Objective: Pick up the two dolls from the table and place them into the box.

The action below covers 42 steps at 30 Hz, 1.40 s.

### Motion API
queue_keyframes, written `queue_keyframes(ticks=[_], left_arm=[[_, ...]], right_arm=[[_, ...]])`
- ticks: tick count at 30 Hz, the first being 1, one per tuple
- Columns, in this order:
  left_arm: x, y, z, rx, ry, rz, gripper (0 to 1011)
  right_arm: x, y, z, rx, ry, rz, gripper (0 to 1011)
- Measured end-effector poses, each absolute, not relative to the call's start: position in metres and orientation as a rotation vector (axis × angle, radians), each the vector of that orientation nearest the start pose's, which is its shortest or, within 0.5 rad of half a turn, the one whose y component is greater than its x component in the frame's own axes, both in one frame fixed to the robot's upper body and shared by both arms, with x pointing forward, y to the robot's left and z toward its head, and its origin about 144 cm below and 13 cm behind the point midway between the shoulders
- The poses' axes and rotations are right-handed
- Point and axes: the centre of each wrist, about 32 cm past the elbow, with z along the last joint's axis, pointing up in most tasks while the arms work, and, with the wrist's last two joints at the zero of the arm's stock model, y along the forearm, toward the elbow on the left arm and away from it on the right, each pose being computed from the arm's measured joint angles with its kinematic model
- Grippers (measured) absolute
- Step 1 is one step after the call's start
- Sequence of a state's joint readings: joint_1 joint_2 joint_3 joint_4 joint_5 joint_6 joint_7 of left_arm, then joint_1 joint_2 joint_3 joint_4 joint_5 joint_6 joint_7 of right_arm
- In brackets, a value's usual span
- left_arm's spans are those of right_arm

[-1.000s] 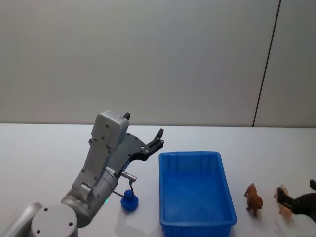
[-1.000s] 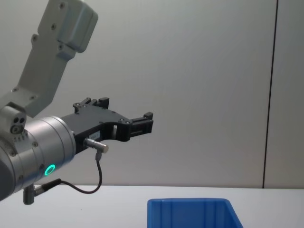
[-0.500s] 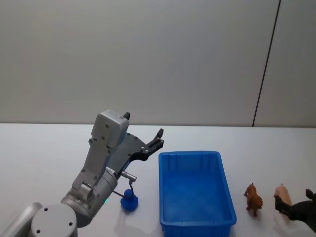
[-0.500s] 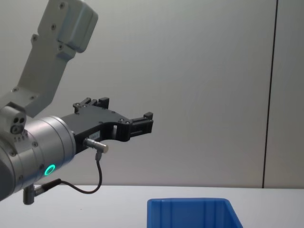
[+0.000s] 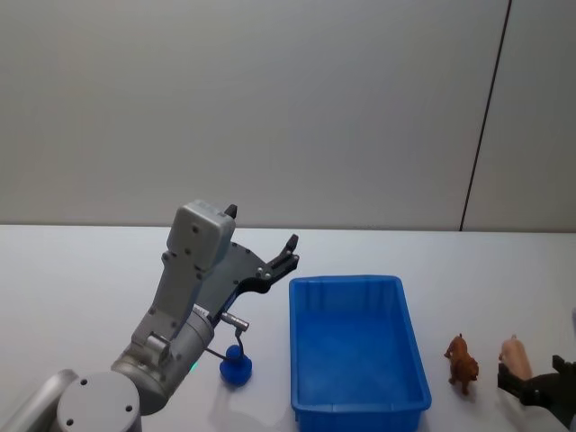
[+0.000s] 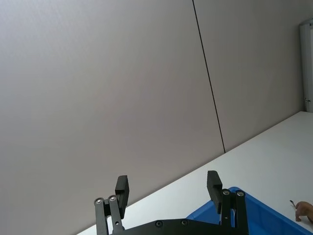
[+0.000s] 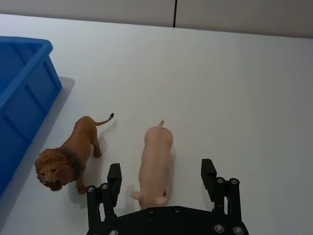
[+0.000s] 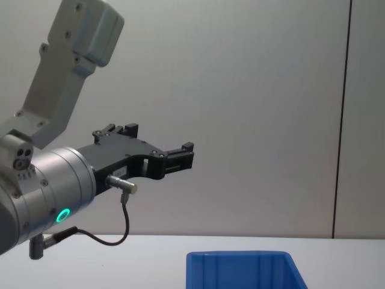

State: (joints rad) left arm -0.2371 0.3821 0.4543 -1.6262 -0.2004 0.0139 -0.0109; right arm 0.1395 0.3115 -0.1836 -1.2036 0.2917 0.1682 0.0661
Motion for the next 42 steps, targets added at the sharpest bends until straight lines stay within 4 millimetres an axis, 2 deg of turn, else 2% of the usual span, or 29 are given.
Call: queue_keyframes(ticks=[4,7,11,14,16,23,27,32,42], left_arm=[[0.492,0.198,1.204,0.061,-0.268,1.124,1003],[0.492,0.198,1.204,0.061,-0.268,1.124,1003],[0.492,0.198,1.204,0.061,-0.268,1.124,1003],[0.492,0.198,1.204,0.061,-0.268,1.124,1003],[0.492,0.198,1.204,0.061,-0.268,1.124,1003],[0.492,0.198,1.204,0.061,-0.268,1.124,1003],[0.492,0.198,1.204,0.061,-0.268,1.124,1003],[0.492,0.198,1.204,0.061,-0.268,1.124,1003],[0.492,0.198,1.204,0.061,-0.268,1.124,1003]], right_arm=[[0.488,-0.300,1.071,-0.383,0.313,-1.427,996],[0.489,-0.300,1.068,-0.390,0.319,-1.429,950],[0.493,-0.298,1.064,-0.399,0.331,-1.426,832],[0.494,-0.297,1.062,-0.400,0.335,-1.422,781],[0.495,-0.296,1.061,-0.399,0.336,-1.419,683],[0.496,-0.293,1.060,-0.386,0.316,-1.411,460],[0.496,-0.291,1.063,-0.371,0.290,-1.408,369],[0.497,-0.289,1.069,-0.348,0.245,-1.408,371],[0.503,-0.281,1.095,-0.276,0.121,-1.393,369]])
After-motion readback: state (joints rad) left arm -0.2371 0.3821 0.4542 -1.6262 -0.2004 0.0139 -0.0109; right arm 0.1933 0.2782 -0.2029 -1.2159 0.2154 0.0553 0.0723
